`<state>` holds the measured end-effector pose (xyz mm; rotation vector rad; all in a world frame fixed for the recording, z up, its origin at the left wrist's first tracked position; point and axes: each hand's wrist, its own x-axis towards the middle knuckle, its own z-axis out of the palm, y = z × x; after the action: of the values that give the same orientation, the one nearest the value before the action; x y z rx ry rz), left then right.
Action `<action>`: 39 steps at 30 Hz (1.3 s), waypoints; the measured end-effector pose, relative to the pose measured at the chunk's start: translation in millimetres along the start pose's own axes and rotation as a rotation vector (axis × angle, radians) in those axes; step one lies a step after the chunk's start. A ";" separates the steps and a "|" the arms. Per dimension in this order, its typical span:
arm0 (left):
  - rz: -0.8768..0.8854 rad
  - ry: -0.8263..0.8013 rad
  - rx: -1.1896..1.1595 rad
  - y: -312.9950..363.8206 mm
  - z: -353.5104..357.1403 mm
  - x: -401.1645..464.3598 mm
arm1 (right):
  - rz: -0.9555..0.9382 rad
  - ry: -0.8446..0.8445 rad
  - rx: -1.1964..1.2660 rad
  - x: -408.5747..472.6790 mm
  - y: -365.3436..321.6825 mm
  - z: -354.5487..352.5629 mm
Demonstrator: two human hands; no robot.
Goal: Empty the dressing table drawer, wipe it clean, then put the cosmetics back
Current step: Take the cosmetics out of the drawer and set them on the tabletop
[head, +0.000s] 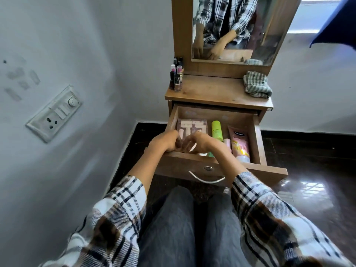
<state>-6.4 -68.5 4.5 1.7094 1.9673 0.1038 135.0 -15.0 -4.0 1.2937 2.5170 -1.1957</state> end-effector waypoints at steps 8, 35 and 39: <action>0.030 -0.051 0.130 10.9 -2.7 -4.7 | 0.080 -0.057 -0.126 -4.9 1.3 1.6; 0.109 0.086 -0.039 -14.3 -1.5 7.2 | 0.195 -0.106 -0.174 2.1 -10.0 7.8; 0.109 0.094 -0.054 -16.8 -1.0 9.8 | 0.244 -0.110 -0.252 3.5 -15.2 7.4</action>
<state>-22.5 -62.3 -4.5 1.8053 1.9188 0.2787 119.8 -22.8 -1.2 1.3785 2.2644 -0.8445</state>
